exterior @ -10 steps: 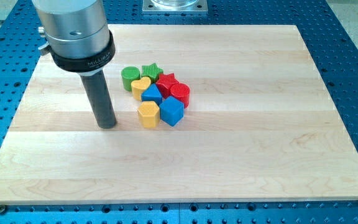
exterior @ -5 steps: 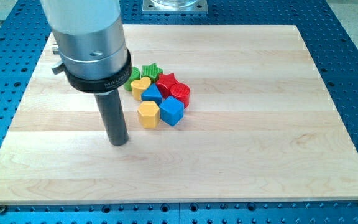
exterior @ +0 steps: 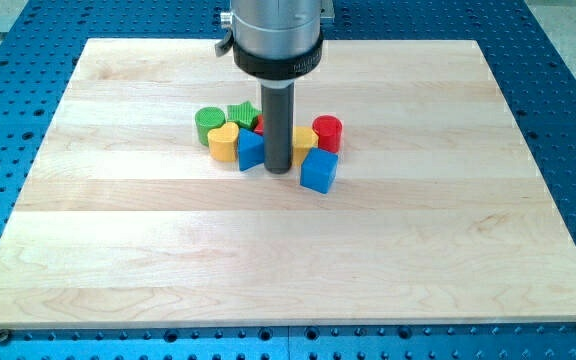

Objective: Form a horizontal line with the green blocks red star

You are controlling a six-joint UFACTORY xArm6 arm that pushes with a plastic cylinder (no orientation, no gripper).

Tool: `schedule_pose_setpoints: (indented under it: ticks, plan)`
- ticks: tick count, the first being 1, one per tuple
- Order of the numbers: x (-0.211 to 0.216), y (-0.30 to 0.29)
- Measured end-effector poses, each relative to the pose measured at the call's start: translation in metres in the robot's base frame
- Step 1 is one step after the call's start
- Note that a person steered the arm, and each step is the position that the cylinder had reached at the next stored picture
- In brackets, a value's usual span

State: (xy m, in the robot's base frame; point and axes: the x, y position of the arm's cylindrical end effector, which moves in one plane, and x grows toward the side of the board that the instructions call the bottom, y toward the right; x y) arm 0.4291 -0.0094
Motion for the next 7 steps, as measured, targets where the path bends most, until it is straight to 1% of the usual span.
schedule_pose_setpoints:
  ticks: [1,2,3,4,5,6,7]
  plan:
    - [-0.024,0.007]
    - [-0.042,-0.014]
    - [-0.041,-0.046]
    - [-0.049,-0.072]
    - [-0.021,-0.075]
    - [-0.026,-0.111]
    - [-0.054,-0.112]
